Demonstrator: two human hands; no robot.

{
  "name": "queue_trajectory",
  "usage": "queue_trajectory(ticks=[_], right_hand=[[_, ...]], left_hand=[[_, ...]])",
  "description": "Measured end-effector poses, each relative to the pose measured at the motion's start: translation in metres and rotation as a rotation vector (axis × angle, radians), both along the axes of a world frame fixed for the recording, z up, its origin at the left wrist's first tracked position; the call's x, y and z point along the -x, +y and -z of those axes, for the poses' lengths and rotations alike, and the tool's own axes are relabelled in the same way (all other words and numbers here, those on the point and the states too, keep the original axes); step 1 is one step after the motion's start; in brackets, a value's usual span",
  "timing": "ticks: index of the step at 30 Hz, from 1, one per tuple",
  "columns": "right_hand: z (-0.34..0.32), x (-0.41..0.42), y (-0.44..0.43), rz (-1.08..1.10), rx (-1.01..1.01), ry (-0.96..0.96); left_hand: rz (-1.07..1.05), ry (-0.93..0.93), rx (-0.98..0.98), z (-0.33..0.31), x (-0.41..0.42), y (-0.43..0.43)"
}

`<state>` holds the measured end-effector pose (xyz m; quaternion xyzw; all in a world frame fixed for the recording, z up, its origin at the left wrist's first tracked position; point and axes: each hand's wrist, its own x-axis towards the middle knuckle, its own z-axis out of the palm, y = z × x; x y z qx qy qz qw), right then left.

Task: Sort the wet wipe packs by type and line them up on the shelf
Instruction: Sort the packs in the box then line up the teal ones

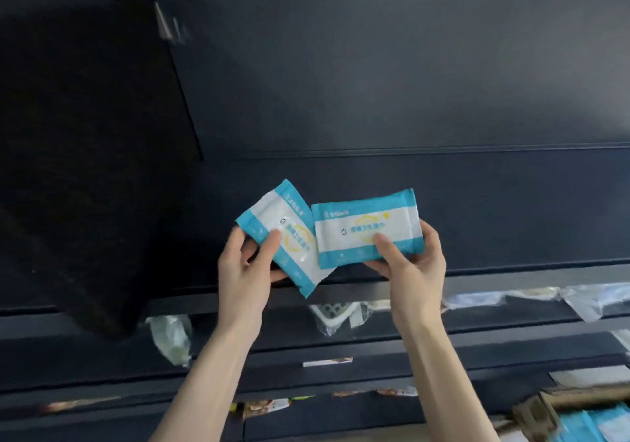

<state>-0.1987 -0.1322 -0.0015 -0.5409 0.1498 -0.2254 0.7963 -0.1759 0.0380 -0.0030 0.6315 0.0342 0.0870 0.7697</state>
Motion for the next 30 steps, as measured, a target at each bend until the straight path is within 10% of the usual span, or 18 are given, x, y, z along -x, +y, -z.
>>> queue_trajectory(ticks=[20,30], right_hand=[[-0.008,-0.259,0.009,-0.289,0.042,0.211],[0.008,-0.284,0.023,-0.387,0.264,0.052]], left_hand=[[0.051,0.183,0.154,-0.012,-0.213,-0.001],[-0.059,0.042,-0.293,0.002,-0.248,0.010]])
